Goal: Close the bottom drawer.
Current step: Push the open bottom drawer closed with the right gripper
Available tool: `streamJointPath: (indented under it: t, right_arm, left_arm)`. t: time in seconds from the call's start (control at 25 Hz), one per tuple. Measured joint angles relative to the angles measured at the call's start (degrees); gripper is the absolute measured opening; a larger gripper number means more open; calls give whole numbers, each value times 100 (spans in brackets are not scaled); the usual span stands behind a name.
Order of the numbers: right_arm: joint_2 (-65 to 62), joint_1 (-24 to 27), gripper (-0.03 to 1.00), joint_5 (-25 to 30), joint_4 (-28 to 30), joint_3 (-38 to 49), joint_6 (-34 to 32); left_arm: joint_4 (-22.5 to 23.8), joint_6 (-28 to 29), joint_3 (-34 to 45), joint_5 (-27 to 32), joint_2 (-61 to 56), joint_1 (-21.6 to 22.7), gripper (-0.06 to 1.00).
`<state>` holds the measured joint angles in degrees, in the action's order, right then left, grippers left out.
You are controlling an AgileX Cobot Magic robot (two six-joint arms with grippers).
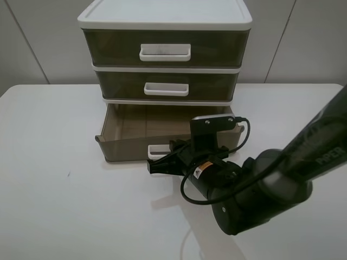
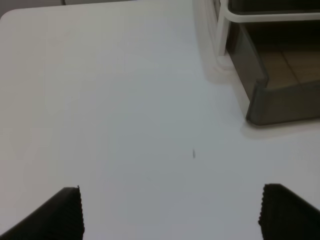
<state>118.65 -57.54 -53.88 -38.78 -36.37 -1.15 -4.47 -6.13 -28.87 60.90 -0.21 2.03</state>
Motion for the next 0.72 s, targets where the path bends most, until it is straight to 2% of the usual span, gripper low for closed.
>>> streamJointPath:
  t: [0.28, 0.52, 0.72]
  right_arm:
    - [233, 20, 2, -18, -240, -380, 29]
    - [373, 229, 2, -14, -343, -682, 381]
    - [517, 296, 2, -18, -380, -912, 429]
  left_arm:
    - [0, 0, 0, 0, 0, 0, 72]
    - [0, 0, 0, 0, 0, 0, 72]
    - [0, 0, 0, 0, 0, 0, 72]
